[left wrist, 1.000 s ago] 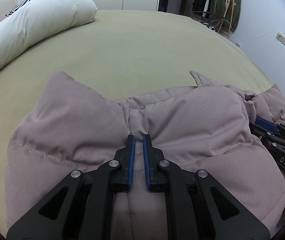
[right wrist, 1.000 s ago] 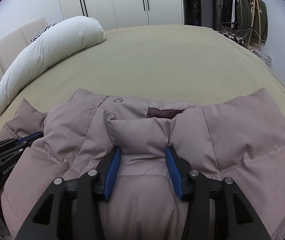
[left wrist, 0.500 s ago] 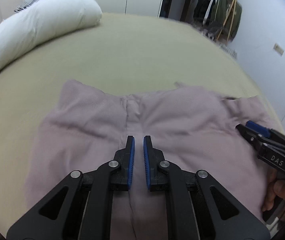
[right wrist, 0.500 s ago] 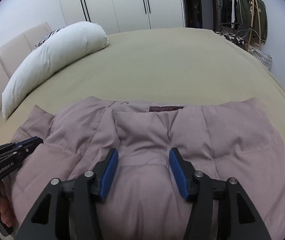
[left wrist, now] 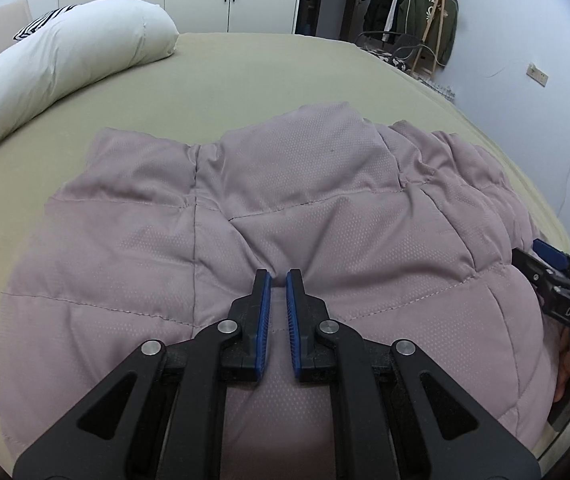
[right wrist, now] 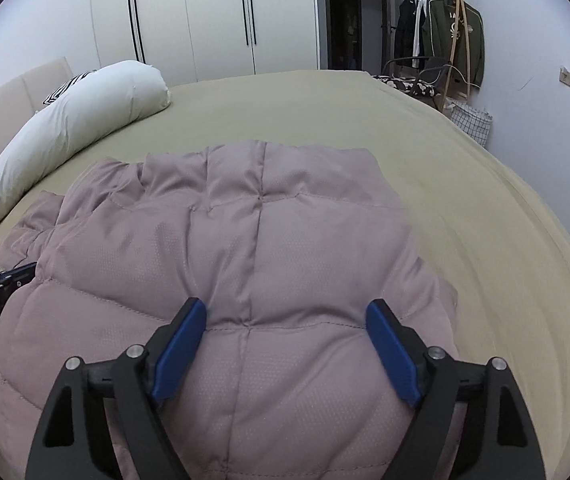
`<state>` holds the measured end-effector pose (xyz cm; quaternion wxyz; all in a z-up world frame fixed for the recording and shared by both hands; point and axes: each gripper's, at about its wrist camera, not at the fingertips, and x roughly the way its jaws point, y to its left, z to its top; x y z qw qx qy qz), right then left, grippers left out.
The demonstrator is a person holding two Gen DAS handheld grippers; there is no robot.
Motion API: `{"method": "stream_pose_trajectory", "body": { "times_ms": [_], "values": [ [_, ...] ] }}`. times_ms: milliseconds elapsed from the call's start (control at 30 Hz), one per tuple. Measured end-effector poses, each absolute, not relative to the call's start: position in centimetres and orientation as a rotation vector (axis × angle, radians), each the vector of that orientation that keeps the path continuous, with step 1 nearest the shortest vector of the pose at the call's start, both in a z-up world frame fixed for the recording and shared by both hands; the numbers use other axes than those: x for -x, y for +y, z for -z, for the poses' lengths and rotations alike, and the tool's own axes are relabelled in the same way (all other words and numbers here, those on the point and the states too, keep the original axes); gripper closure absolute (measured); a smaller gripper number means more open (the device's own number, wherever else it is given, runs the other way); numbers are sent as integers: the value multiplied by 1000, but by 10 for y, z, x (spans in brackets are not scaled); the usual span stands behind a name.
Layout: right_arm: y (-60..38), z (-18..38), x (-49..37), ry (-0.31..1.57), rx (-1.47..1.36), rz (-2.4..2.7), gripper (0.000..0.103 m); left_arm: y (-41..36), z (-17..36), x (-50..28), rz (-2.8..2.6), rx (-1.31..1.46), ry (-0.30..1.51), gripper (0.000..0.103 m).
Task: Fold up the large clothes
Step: 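Lay the hem onto the coat collar and release both grippers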
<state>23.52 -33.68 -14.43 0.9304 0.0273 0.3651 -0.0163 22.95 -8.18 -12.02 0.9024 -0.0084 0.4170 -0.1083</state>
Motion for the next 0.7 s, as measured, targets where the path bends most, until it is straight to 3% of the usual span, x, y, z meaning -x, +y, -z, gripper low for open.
{"method": "stream_pose_trajectory", "body": {
  "times_ms": [200, 300, 433, 567, 700],
  "values": [
    [-340, 140, -240, 775, -72, 32, 15, -67, 119, -228, 250, 80, 878, 95],
    [-338, 113, -223, 779, -146, 26, 26, -42, 85, -200, 220, 136, 854, 94],
    [-305, 80, -197, 690, -162, -70, 26, 0, 61, -159, 110, 168, 750, 94],
    [-257, 104, -212, 806, 4, -121, 20, 22, 105, -176, 87, 183, 909, 95],
    [-260, 123, -213, 797, -21, -111, 12, 19, 113, -178, 100, 142, 914, 95]
  ]
}}
